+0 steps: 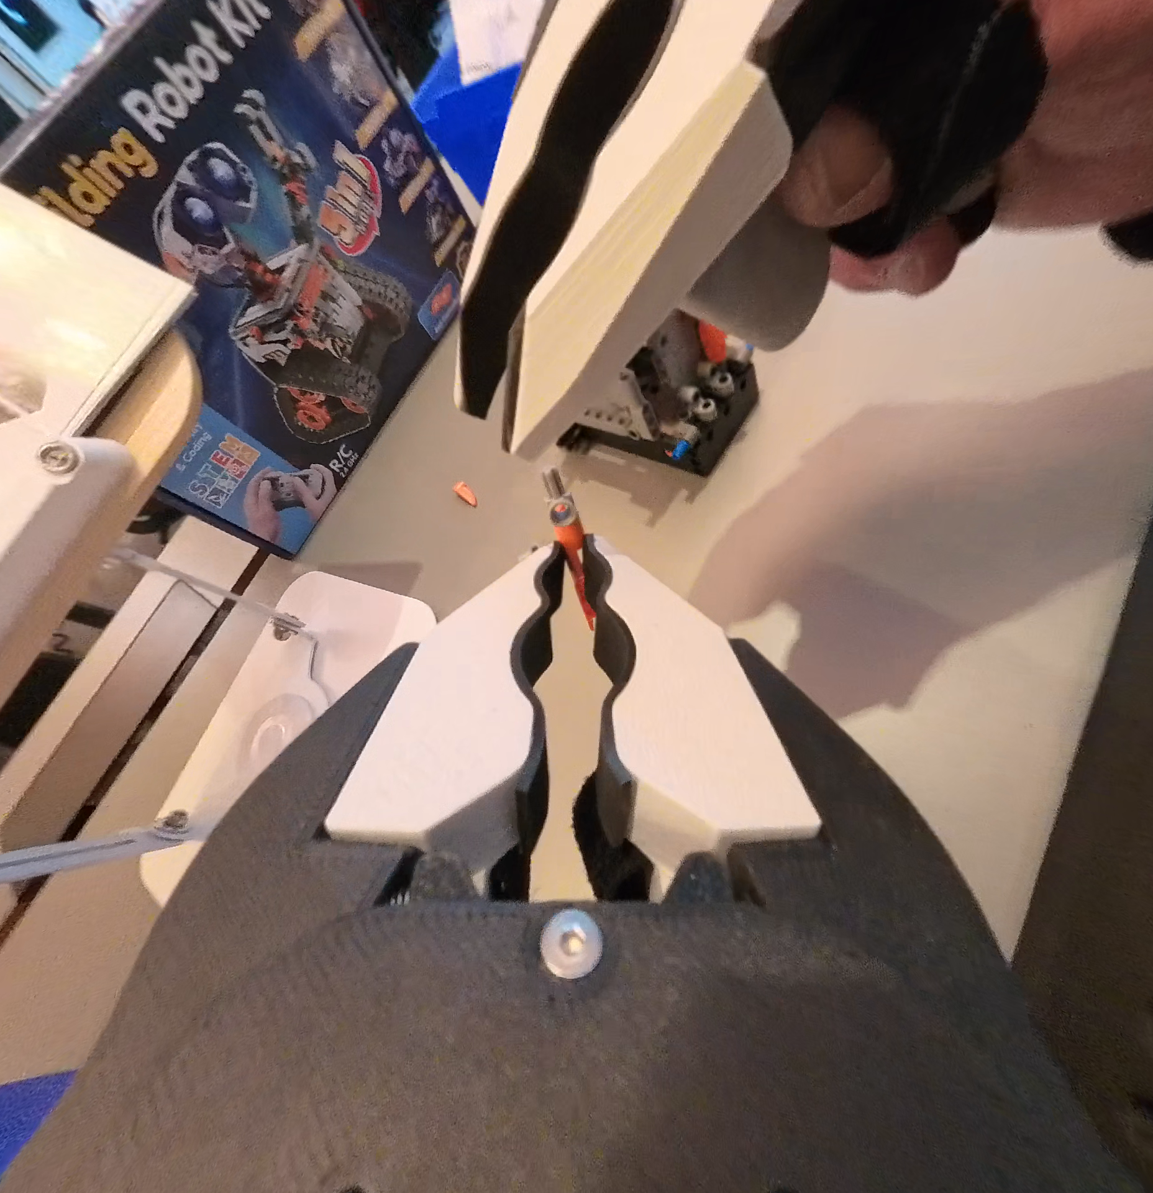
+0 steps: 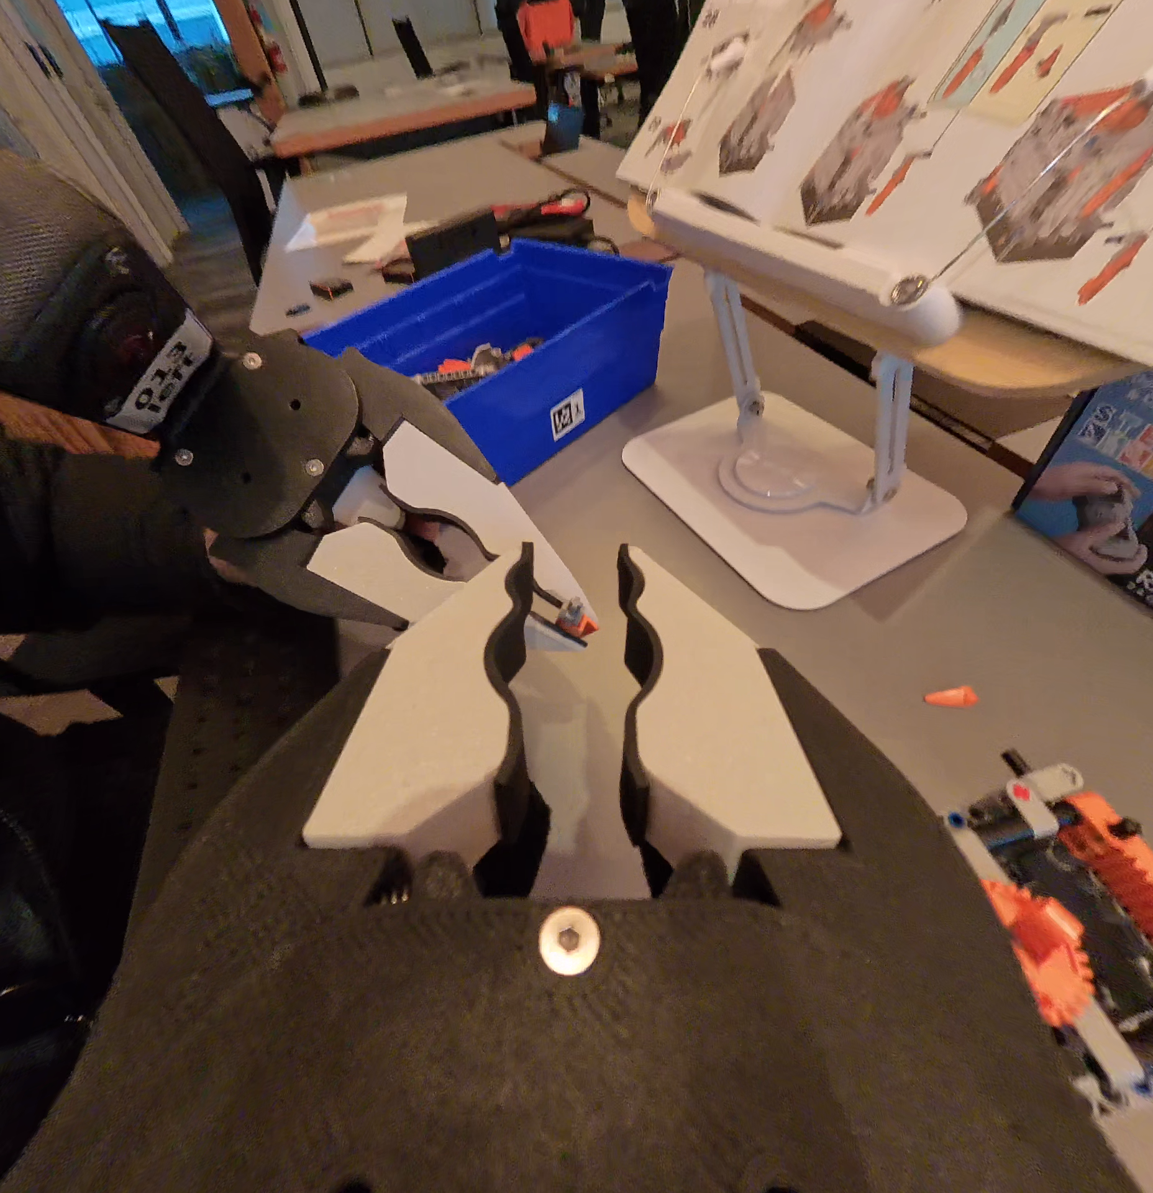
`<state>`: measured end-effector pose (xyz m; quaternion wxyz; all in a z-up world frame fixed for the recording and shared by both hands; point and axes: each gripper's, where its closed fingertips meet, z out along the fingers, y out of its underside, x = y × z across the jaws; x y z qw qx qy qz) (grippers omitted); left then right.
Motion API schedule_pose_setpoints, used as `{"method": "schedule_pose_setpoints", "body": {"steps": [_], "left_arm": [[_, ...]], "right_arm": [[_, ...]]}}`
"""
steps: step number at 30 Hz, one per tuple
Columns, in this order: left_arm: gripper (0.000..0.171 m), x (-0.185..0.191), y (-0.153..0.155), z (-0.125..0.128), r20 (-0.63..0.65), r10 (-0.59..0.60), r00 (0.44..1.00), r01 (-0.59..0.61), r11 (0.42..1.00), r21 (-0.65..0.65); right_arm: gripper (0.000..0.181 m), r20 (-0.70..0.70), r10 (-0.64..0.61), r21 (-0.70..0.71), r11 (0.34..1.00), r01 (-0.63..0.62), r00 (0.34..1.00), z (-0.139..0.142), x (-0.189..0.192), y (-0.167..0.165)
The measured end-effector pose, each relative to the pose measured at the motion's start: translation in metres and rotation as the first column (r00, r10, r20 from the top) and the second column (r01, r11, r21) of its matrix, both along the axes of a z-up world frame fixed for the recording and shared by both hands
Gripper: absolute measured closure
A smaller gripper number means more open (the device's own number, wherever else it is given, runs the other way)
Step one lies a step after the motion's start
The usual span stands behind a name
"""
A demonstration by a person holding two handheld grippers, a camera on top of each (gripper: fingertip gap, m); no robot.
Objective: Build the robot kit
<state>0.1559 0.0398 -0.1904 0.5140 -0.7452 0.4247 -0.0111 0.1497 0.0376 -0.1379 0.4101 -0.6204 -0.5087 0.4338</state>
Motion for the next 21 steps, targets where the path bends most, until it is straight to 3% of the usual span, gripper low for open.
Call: {"method": "schedule_pose_setpoints", "body": {"steps": [6, 14, 21], "left_arm": [[0.168, 0.002, 0.001, 0.015, 0.214, -0.053, 0.975, 0.064, 0.997, -0.047], [0.167, 0.001, 0.002, 0.028, 0.363, -0.077, 0.928, 0.104, 0.993, -0.056], [0.166, -0.001, 0.003, 0.033, 0.406, -0.08, 0.91, 0.108, 0.993, -0.045]], "right_arm": [[0.155, -0.115, 0.021, -0.019, 1.0, -0.023, 0.993, -0.005, -0.002, 0.006], [0.152, -0.165, 0.036, -0.108, 0.993, -0.054, 0.986, -0.011, 0.007, 0.012], [0.152, -0.181, 0.033, -0.112, 0.992, -0.054, 0.983, -0.01, 0.004, 0.011]]}}
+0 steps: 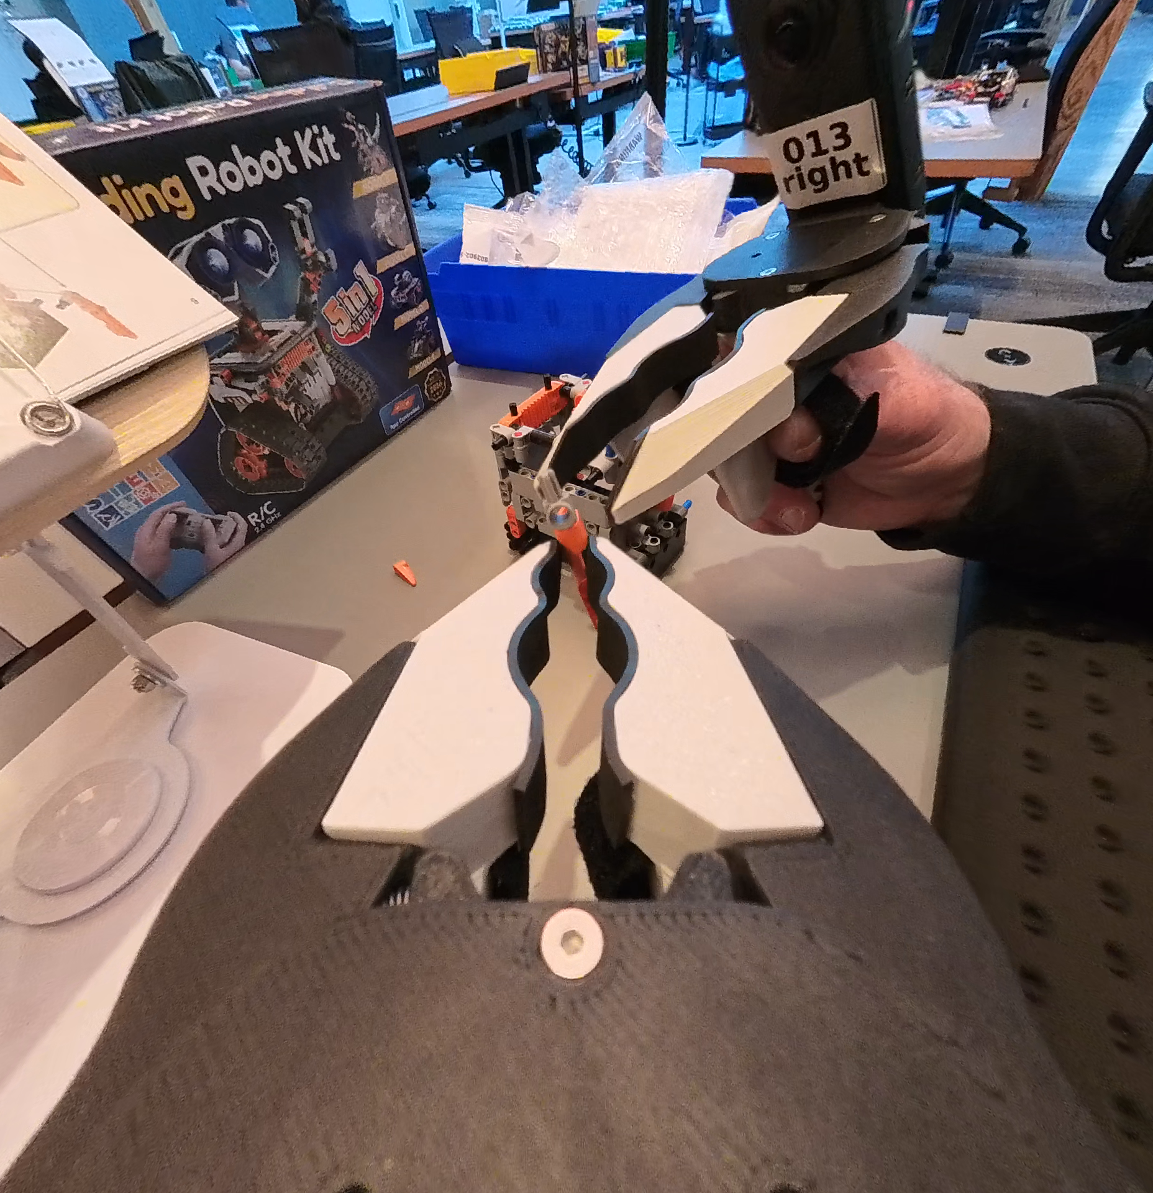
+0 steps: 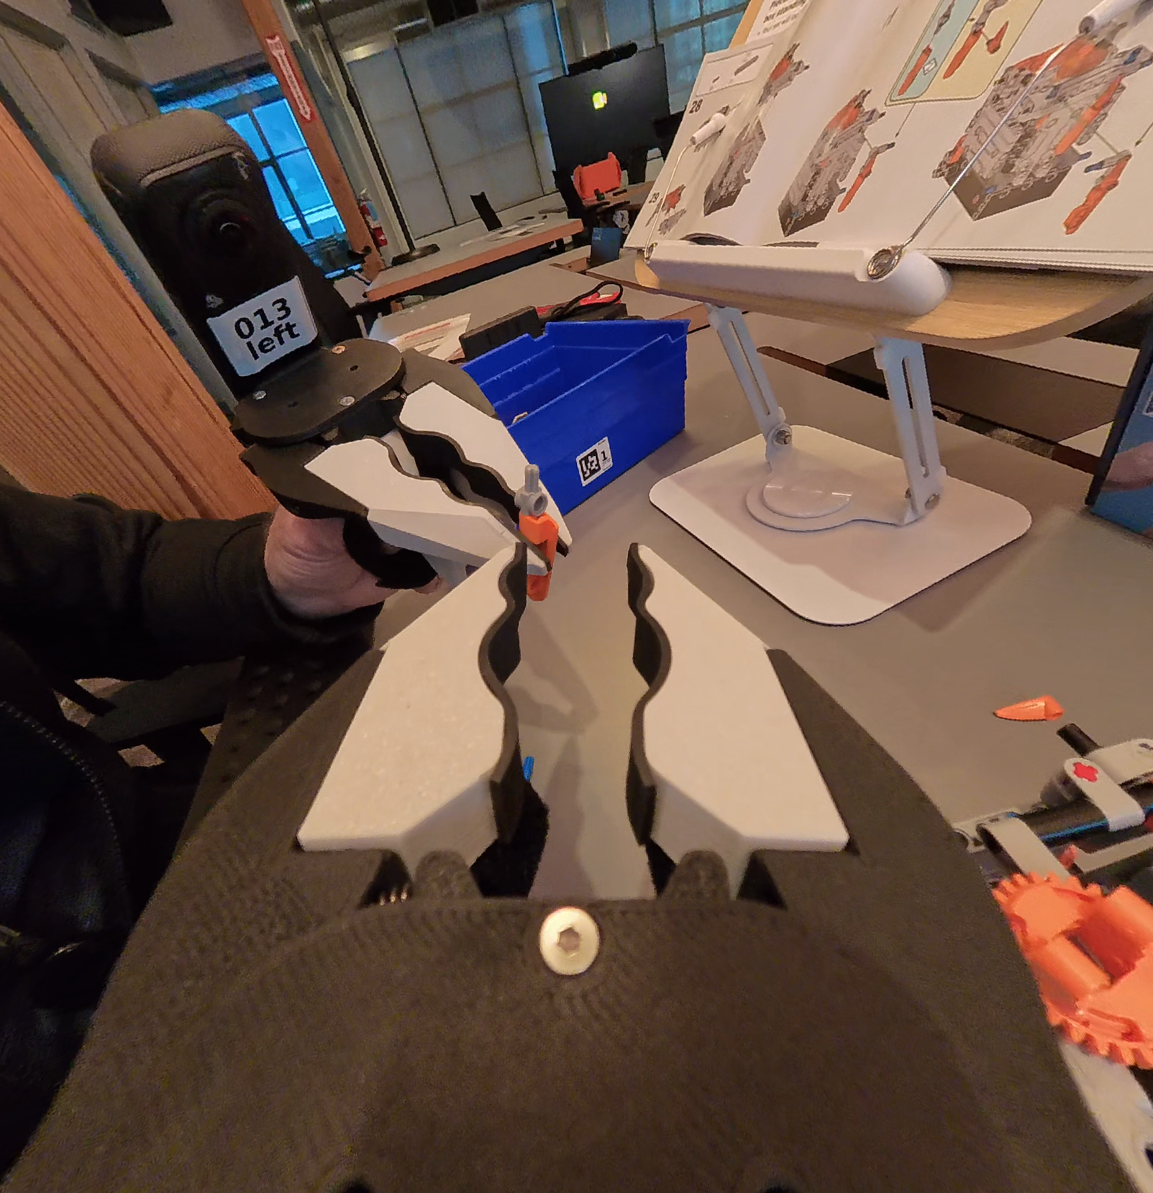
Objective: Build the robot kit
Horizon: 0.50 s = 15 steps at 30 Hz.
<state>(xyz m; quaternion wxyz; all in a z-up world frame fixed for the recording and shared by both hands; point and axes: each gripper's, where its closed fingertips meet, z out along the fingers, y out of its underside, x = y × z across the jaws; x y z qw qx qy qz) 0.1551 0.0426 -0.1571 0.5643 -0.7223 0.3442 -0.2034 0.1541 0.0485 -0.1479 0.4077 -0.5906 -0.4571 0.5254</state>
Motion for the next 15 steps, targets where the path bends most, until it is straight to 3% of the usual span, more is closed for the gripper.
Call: {"method": "schedule_pose_setpoints", "body": {"steps": [7, 15], "left_arm": [[0.167, 0.002, 0.001, -0.004, -0.111, 0.041, 0.993, -0.033, 0.997, 0.07], [0.166, 0.009, -0.006, 0.001, -0.044, -0.028, 0.999, 0.03, 0.998, 0.053]], "right_arm": [[0.16, -0.008, 0.035, -0.031, 0.999, -0.035, 0.999, -0.001, -0.006, -0.008], [0.176, -0.062, 0.116, -0.056, 0.991, -0.12, 0.991, 0.008, -0.001, -0.018]]}}
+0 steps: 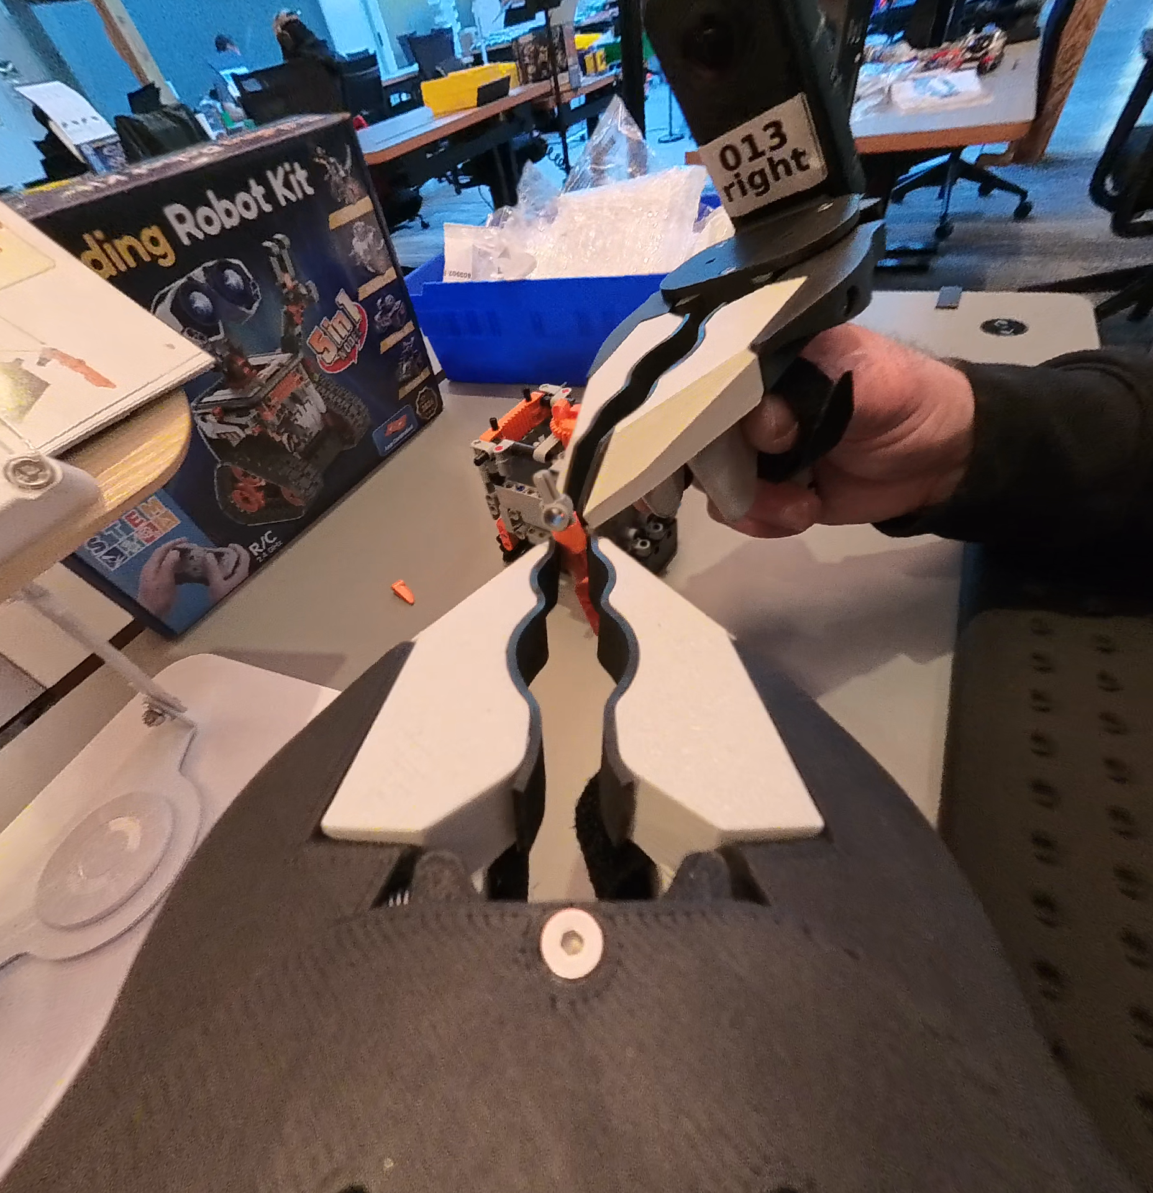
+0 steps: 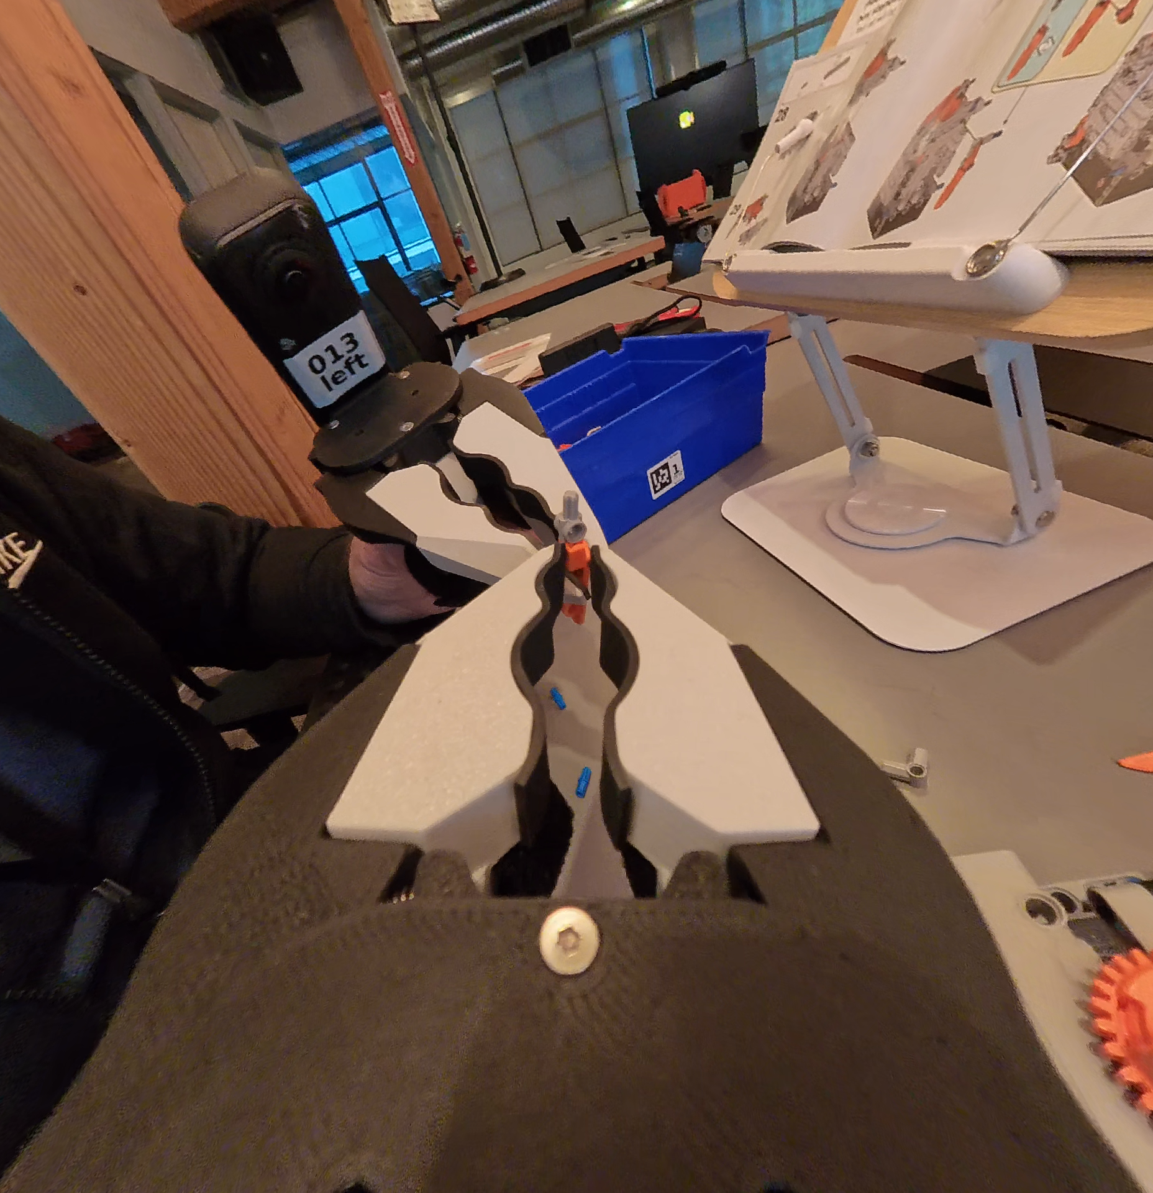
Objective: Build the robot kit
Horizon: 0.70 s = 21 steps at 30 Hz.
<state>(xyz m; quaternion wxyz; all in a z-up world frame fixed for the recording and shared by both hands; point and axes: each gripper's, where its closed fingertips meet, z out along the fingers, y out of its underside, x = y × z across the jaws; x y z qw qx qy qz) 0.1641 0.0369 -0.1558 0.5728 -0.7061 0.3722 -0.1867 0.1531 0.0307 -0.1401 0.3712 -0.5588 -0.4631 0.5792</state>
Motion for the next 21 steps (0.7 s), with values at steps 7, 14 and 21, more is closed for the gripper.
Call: {"method": "schedule_pose_setpoints", "body": {"steps": [7, 14, 21], "left_arm": [[0.164, 0.002, -0.003, 0.005, 0.034, -0.024, 0.999, 0.024, 1.0, 0.003], [0.158, 0.002, -0.004, 0.01, 0.081, -0.039, 0.996, 0.039, 0.999, 0.001], [0.163, 0.004, -0.006, 0.012, 0.094, -0.056, 0.994, 0.056, 0.998, -0.001]], "right_arm": [[0.178, -0.027, 0.023, -0.009, 1.0, -0.024, 0.999, 0.005, 0.002, -0.003], [0.181, -0.066, 0.033, -0.046, 0.998, -0.036, 0.997, 0.01, 0.005, -0.002], [0.181, -0.068, 0.032, -0.043, 0.998, -0.035, 0.997, 0.011, 0.005, -0.003]]}}
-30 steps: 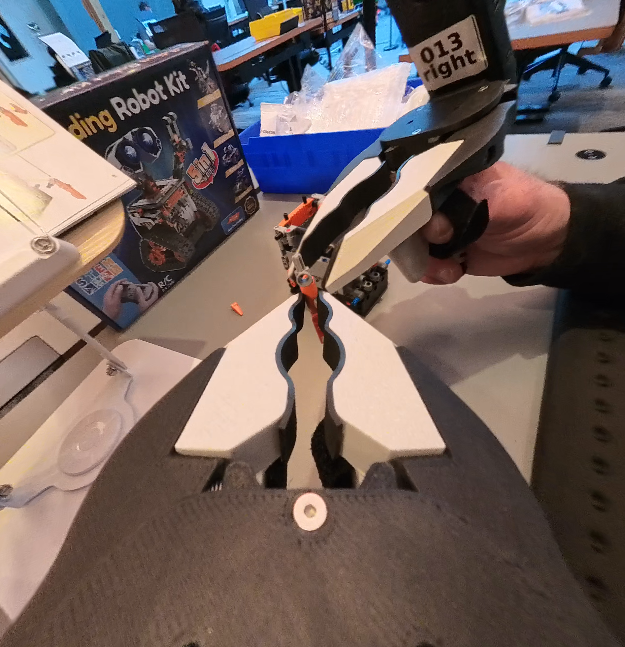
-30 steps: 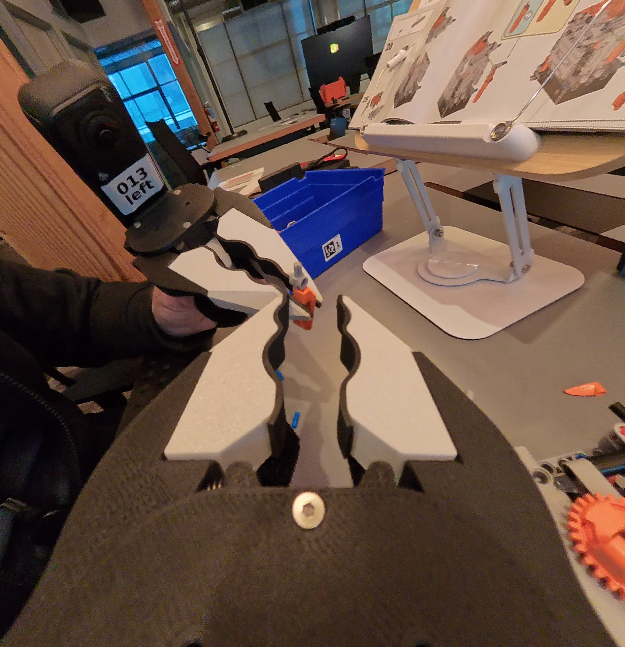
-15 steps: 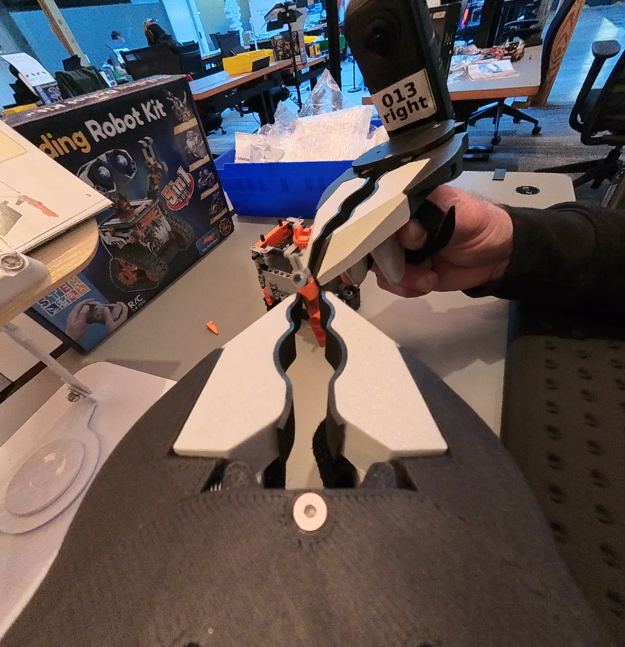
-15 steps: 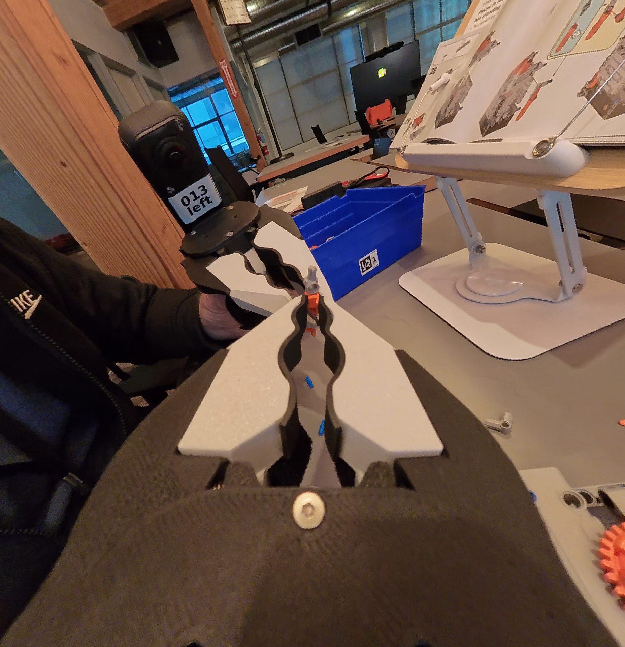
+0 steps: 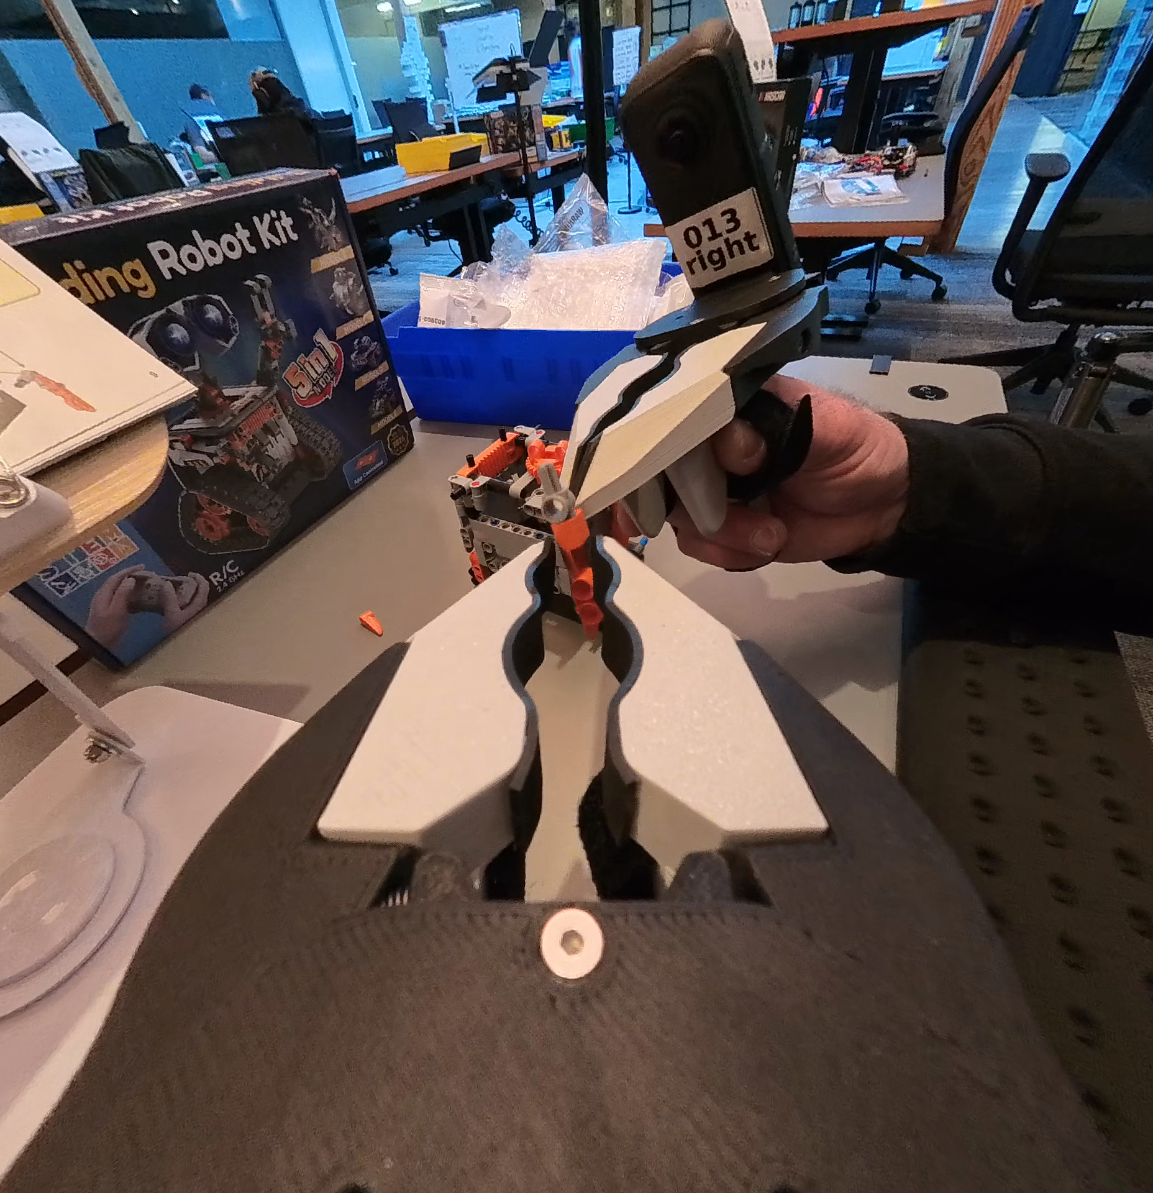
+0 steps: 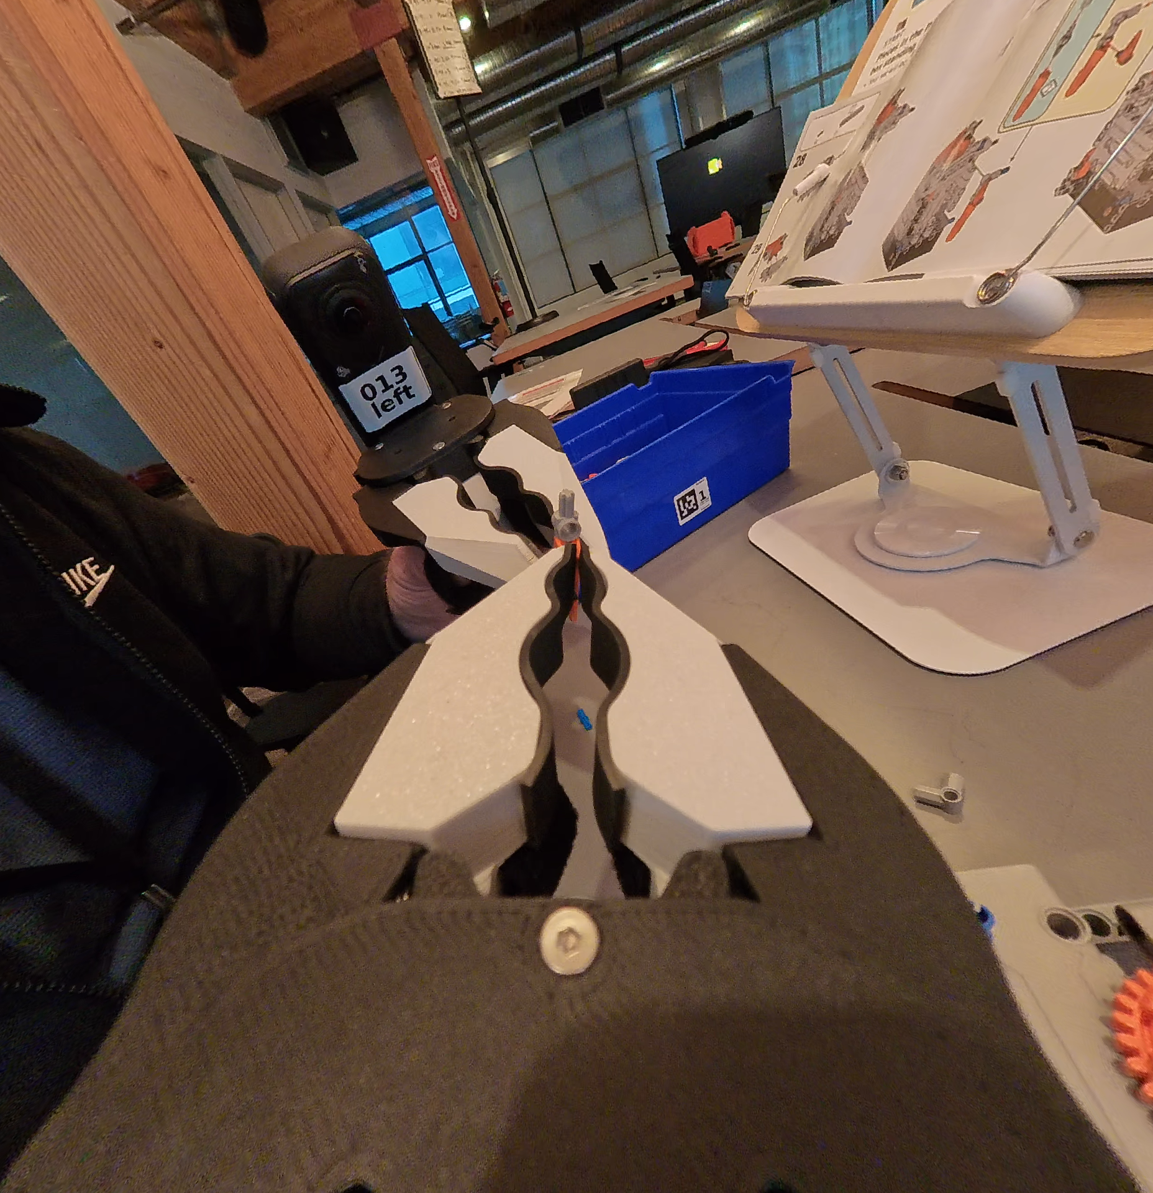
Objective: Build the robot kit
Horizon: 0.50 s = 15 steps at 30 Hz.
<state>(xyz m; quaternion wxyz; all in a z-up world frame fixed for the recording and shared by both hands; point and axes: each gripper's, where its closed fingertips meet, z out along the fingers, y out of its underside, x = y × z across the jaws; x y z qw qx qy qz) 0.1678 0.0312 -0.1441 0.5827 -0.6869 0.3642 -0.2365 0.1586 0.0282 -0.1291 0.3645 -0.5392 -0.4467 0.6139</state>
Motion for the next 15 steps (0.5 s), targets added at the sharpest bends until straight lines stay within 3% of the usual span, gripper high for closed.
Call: {"method": "schedule_pose_setpoints", "body": {"steps": [15], "left_arm": [[0.163, 0.0042, -0.001, -0.0049, 0.058, -0.057, 0.997, 0.061, 0.996, -0.067]], "right_arm": [[0.181, -0.018, -0.034, -0.007, 0.999, 0.034, 0.999, 0.004, 0.0058, 0.0075]]}}
